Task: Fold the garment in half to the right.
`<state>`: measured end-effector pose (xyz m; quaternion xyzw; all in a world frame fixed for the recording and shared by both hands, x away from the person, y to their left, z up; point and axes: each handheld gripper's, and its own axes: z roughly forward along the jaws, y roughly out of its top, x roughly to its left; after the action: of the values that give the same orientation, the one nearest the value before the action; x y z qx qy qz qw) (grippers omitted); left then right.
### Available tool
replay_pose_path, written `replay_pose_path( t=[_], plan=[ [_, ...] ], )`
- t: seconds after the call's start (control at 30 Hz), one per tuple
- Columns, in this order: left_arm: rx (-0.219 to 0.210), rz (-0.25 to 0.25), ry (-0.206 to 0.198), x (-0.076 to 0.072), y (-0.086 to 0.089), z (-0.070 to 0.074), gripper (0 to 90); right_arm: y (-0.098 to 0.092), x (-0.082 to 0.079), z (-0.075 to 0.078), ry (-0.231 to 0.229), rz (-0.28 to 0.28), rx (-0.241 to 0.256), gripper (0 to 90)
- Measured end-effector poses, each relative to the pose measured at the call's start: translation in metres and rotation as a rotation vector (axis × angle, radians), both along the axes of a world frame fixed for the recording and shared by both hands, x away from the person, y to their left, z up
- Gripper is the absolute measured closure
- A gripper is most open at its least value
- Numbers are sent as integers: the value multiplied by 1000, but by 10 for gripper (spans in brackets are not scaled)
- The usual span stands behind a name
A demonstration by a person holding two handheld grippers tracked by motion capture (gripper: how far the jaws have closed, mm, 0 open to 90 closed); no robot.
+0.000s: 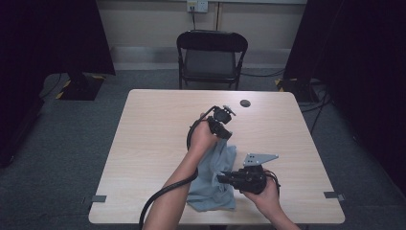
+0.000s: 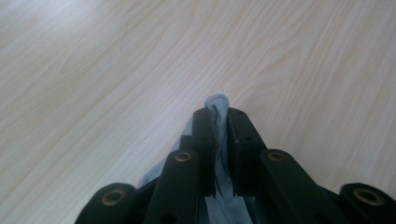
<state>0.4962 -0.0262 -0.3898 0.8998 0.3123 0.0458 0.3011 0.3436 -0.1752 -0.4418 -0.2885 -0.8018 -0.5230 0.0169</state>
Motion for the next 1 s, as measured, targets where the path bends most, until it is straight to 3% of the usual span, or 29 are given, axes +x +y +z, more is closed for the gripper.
replay_pose_path(
  t=[0.27, 0.3, 0.4, 0.57, 0.8, 1.0],
  plan=[
    [-4, -6, -16, 0, -3, -4, 806, -3, 0, -3, 4, -10, 1, 784],
    [-19, -6, -30, 0, -3, -5, 766, -4, 0, -3, 3, -12, 5, 765],
    [-62, -5, -91, 0, 2, -4, 518, -7, 1, -2, -3, -45, 6, 596],
    [-76, 22, -133, -1, 14, 0, 366, -14, 3, 0, -3, -86, 8, 422],
    [-77, 55, -155, -4, 37, 3, 320, -14, 5, 3, -5, -107, 14, 311],
    [-78, 94, -152, -6, 60, -6, 307, -7, 7, 0, -11, -102, 6, 301]
  ],
)
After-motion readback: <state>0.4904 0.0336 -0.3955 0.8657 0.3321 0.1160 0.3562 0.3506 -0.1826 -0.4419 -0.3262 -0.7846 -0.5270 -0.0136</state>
